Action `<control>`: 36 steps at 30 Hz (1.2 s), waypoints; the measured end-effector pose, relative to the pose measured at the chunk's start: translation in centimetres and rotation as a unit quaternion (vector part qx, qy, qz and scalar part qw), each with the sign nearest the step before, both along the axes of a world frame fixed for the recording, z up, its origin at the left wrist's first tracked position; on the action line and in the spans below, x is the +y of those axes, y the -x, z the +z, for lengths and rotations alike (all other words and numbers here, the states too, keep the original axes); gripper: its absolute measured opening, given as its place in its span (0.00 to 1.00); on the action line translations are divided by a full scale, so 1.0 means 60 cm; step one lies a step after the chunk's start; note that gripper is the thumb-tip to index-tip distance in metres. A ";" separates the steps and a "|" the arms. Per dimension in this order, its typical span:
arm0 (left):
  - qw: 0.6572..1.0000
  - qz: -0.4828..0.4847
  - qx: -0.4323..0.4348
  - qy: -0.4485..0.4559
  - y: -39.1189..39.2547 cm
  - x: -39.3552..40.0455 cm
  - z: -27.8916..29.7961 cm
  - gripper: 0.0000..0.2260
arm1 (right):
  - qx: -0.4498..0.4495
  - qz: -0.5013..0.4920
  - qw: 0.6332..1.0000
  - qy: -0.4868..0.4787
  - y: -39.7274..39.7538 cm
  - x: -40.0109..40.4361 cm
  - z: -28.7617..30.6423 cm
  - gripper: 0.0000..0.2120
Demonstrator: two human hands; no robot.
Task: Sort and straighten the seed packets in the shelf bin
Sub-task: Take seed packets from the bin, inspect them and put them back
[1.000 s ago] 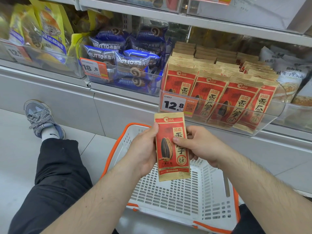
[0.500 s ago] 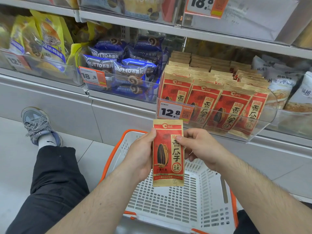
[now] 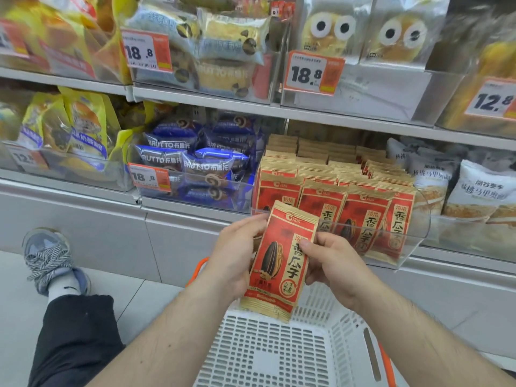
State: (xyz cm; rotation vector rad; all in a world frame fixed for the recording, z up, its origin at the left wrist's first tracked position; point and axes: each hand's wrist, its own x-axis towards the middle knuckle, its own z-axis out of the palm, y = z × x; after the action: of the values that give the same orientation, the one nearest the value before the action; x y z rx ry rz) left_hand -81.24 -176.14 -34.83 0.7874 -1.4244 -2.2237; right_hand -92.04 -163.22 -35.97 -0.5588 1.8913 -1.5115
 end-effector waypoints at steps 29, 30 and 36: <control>0.869 0.013 -0.122 0.480 0.097 -0.109 0.057 0.08 | 0.191 -0.142 0.963 0.126 0.122 -0.089 0.204 0.04; 0.867 0.013 -0.120 0.484 0.098 -0.109 0.056 0.08 | 0.207 -0.143 0.960 0.122 0.130 -0.093 0.209 0.03; 0.856 0.011 -0.115 0.504 0.094 -0.109 0.048 0.06 | 0.294 -0.066 0.953 0.005 0.148 -0.116 0.204 0.04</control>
State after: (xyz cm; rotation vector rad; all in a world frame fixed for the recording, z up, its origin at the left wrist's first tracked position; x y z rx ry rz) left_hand -86.90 -182.66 -31.97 0.6526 -2.3140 -1.0509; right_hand -100.91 -170.20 -23.71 -0.9908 2.4056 -1.5522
